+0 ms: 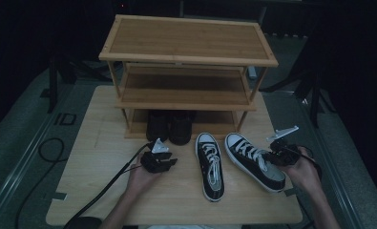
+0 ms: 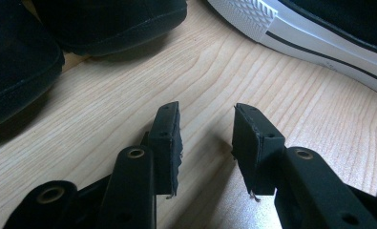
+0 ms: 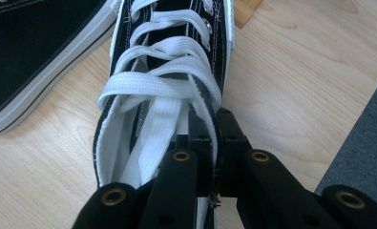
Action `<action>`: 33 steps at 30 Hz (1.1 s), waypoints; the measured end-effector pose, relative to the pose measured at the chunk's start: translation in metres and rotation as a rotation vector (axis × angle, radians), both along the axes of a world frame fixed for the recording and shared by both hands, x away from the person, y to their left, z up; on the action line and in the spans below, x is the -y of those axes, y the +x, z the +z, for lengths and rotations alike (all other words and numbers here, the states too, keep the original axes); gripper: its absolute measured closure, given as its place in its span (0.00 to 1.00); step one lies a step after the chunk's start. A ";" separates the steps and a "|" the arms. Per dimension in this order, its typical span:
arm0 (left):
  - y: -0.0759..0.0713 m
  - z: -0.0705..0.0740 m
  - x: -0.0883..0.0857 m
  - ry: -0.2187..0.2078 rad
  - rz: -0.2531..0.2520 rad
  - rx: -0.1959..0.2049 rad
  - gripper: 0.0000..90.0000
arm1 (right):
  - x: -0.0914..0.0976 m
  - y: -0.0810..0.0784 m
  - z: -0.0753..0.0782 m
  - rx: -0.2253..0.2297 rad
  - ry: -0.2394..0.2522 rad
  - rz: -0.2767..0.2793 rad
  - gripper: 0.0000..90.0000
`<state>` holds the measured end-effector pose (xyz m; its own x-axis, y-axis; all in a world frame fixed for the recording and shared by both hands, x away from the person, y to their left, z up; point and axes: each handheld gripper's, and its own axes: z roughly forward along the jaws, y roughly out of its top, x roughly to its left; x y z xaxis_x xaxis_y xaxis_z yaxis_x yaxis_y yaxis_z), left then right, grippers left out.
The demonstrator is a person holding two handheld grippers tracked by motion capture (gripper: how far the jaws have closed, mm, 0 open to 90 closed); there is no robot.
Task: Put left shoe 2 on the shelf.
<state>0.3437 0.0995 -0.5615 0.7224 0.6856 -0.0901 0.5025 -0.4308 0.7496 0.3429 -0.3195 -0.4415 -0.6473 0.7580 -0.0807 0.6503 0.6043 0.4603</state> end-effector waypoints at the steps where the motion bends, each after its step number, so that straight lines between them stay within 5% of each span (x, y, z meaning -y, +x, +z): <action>1: 0.000 0.000 0.000 -0.001 0.000 -0.001 0.70 | 0.000 0.001 0.001 0.000 0.000 0.009 0.98; 33: 0.000 0.000 0.002 0.010 -0.002 0.009 0.70 | -0.005 0.029 0.027 0.032 0.019 0.142 0.98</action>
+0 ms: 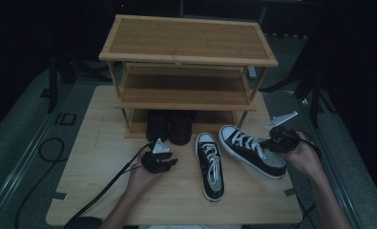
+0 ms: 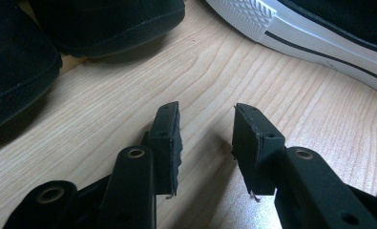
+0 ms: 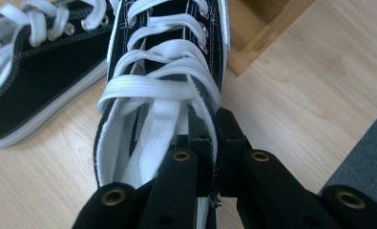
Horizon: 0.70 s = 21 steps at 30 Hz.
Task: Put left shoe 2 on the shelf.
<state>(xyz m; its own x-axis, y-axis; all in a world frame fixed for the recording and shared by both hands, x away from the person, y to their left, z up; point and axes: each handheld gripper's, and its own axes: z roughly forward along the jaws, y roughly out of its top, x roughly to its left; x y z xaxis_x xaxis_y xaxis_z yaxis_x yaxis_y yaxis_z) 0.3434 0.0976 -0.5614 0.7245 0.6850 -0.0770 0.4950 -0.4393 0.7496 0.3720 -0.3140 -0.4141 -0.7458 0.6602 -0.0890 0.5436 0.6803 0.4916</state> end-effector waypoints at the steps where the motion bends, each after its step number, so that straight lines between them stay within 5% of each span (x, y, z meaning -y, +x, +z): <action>1: 0.000 0.000 0.000 -0.001 0.001 0.000 0.70 | -0.001 0.000 0.001 0.001 0.008 0.003 0.98; 21: 0.000 0.000 0.000 -0.009 -0.001 -0.007 0.70 | -0.019 0.001 0.025 0.020 0.026 0.075 0.98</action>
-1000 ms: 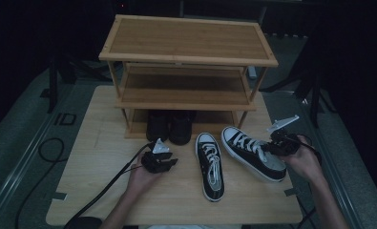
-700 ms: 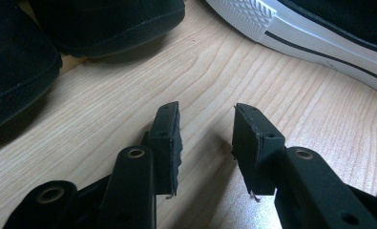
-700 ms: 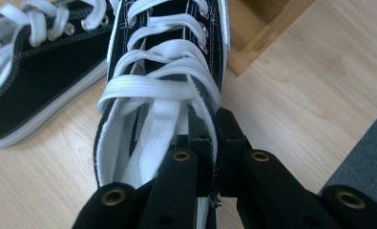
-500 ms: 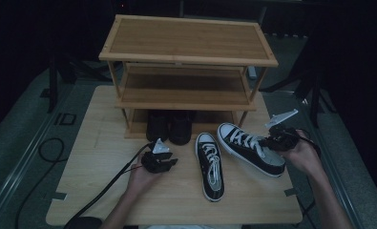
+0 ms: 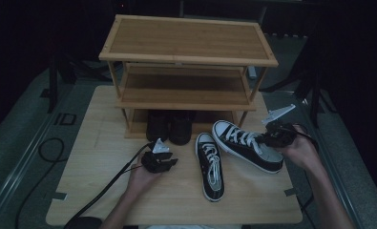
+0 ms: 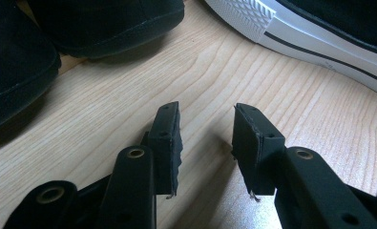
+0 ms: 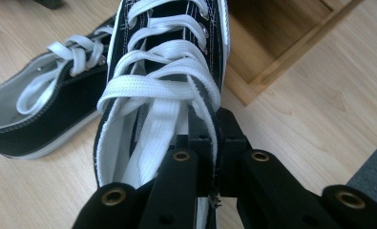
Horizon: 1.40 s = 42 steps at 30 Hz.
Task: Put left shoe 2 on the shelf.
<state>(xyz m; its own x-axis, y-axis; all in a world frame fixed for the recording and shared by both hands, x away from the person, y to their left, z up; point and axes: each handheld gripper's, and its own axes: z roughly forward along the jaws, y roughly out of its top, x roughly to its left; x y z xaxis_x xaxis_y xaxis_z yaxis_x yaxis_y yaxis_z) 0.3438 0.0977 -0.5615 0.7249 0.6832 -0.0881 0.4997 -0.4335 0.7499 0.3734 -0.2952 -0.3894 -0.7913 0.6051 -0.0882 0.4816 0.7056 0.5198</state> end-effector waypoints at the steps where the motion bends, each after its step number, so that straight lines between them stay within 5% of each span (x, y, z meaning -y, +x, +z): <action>1: 0.000 0.000 0.000 0.000 -0.001 0.000 0.70 | -0.001 0.000 0.001 0.001 -0.002 0.005 0.98; 42: 0.000 0.000 0.000 0.002 -0.005 0.001 0.70 | -0.047 0.005 0.034 0.036 0.028 0.139 0.98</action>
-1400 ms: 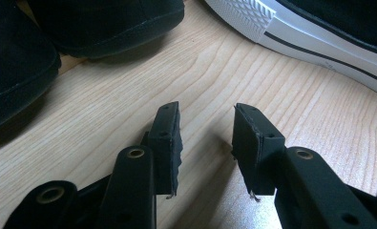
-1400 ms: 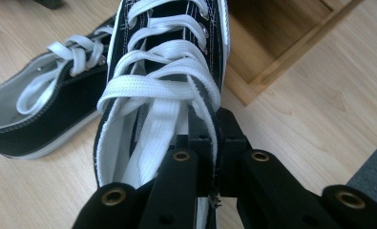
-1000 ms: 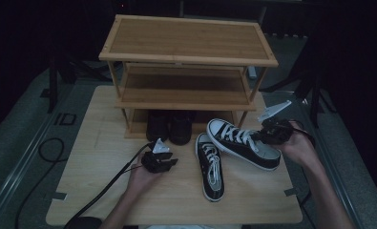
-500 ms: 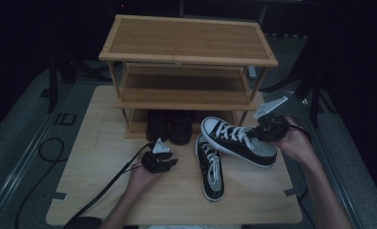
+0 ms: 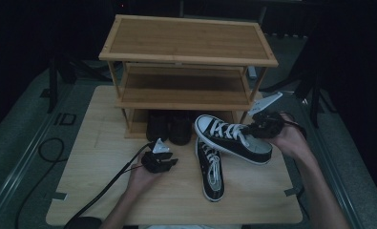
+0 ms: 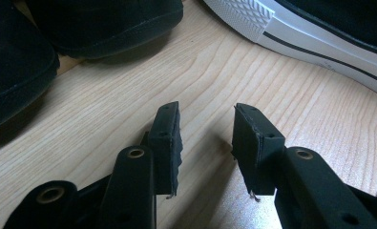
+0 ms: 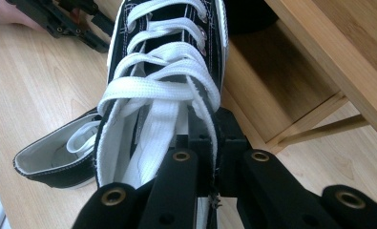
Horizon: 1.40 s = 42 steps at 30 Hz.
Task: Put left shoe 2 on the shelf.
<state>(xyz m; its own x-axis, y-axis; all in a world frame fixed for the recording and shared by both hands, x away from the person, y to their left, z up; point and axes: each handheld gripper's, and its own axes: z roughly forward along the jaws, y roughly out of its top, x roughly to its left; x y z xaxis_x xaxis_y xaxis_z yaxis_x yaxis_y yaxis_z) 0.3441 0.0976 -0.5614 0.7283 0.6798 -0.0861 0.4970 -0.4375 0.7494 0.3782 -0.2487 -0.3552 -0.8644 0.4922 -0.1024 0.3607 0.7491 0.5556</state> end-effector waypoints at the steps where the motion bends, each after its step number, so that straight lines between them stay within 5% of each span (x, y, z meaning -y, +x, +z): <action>1: 0.000 0.000 0.000 -0.001 0.000 0.000 0.70 | -0.001 0.000 0.000 0.002 -0.002 0.003 0.98; 25: 0.000 0.000 0.000 0.002 -0.001 0.000 0.70 | -0.017 0.002 0.030 0.030 0.021 0.099 0.98; 42: 0.000 0.000 0.000 0.004 -0.006 0.000 0.70 | -0.024 0.011 0.055 0.067 0.066 0.080 0.98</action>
<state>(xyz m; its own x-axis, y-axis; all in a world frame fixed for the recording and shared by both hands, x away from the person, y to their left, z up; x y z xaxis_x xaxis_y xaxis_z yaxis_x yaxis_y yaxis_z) 0.3444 0.0976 -0.5613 0.7322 0.6760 -0.0834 0.4945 -0.4434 0.7476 0.3891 -0.2246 -0.2997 -0.8934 0.4296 -0.1313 0.2614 0.7350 0.6257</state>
